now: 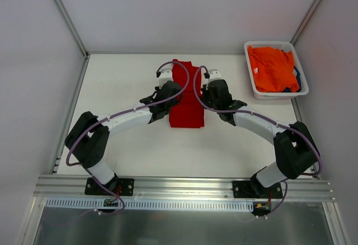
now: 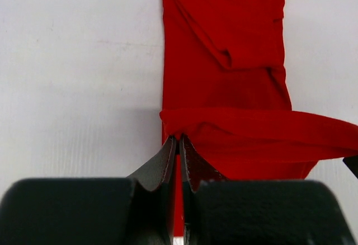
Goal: Fold and stack the t-shirts
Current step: Fold the tshirt
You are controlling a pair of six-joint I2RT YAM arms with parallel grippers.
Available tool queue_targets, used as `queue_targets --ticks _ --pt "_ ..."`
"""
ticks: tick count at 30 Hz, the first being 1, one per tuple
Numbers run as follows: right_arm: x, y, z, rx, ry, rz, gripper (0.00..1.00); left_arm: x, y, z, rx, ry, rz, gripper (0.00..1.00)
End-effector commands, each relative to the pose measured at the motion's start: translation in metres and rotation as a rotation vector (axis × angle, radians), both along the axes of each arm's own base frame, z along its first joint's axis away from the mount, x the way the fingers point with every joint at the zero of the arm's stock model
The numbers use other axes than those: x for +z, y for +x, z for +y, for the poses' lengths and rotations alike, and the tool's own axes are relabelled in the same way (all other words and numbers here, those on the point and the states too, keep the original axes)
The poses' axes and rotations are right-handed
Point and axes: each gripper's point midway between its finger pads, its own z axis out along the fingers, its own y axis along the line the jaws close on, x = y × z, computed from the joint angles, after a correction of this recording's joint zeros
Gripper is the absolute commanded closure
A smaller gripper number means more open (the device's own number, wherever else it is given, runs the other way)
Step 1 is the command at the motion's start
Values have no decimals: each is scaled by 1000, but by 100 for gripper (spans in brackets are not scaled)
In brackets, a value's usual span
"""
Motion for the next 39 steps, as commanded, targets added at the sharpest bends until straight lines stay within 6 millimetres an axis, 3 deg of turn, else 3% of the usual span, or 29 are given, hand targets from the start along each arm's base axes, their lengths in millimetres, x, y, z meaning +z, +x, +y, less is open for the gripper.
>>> queue_targets --ticks 1,5,13,19,27,29,36,39 --pt "17 32 -12 -41 -11 -54 100 16 33 10 24 34 -58 100" --pt "12 52 -12 -64 23 -37 100 5 53 5 12 31 -46 100" --pt "-18 82 -4 -56 9 18 100 -18 82 12 20 30 -12 100" --pt "-35 95 1 -55 12 52 100 -32 93 16 27 33 10 100" --pt "-40 107 3 -59 13 61 100 -45 109 16 20 35 31 99" --pt "-44 109 2 -67 12 67 96 -46 113 13 13 38 30 85" --pt "-35 124 0 -100 14 46 46 -21 132 10 17 39 -29 32" --pt "-26 129 -5 -124 6 23 39 -10 136 11 21 46 -53 22"
